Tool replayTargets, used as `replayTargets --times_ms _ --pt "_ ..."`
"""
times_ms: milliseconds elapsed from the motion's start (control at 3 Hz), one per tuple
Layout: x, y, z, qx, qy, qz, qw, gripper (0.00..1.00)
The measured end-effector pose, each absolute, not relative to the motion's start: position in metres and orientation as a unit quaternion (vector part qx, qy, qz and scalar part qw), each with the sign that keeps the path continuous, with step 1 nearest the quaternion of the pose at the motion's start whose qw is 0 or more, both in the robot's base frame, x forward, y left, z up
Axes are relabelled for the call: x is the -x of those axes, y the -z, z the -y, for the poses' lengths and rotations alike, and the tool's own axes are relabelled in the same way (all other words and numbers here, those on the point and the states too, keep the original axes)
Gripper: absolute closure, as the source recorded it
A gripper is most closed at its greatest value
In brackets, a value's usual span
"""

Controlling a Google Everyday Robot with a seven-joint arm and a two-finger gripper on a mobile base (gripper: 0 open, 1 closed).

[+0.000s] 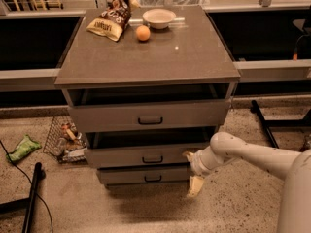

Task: Close middle drawer

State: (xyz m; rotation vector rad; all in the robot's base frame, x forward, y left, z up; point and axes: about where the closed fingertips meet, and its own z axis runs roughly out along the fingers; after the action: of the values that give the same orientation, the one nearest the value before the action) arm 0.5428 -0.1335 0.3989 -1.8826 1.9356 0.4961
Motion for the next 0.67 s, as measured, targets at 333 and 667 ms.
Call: replayTargets --times_ms 333,667 --pt "-0.5584 -0.3983 0.1333 0.672 -0.179 -0.691 0.196 0.0" --pt "-0.5681 -0.3975 0.1336 0.671 -0.181 -0.691 0.197 0.0"
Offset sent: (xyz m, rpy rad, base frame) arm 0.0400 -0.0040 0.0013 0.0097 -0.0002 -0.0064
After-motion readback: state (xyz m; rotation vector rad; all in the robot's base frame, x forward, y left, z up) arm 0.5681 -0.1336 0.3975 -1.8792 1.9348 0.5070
